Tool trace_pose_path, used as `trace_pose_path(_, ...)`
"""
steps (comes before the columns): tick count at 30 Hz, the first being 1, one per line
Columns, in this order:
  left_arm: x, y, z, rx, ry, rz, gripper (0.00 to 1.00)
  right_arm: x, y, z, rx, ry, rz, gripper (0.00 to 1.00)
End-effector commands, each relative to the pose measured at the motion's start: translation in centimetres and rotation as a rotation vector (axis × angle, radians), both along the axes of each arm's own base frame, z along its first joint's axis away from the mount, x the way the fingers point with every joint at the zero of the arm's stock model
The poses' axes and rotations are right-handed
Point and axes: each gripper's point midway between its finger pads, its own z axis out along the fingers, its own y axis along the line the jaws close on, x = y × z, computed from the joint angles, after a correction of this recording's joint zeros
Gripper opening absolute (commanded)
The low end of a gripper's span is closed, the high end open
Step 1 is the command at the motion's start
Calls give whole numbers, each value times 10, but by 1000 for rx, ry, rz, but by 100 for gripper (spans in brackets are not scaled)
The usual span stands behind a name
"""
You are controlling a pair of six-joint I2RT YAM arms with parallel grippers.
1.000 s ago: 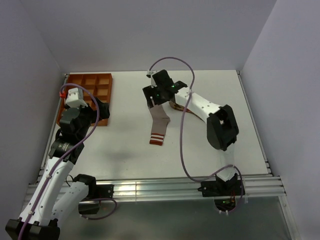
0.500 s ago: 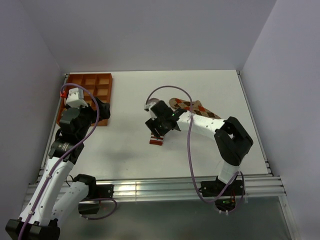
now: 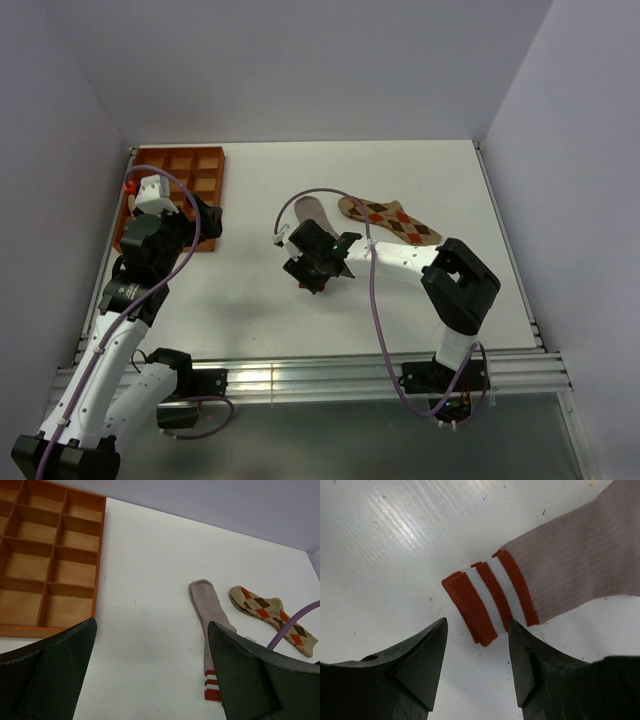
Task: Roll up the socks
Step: Roll the sock at the center of the board.
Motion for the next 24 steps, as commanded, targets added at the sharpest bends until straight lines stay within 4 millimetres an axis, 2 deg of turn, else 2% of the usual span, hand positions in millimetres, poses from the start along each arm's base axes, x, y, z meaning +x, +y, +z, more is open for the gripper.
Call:
trace_pose_path(1, 2, -4, 15, -28, -45, -14, 100, 3, 5, -3, -14, -37, 31, 59)
trace_pose_path(14, 2, -4, 14, -29, -42, -17, 100, -6, -2, -25, -82, 8, 46, 57)
trace_pose_path(20, 2, -4, 15, -31, -43, -17, 100, -12, -2, -32, -109, 33, 61, 52)
trace_pose_path(24, 2, -4, 14, -32, -42, -16, 99, -13, 0, -36, -129, 35, 63, 45)
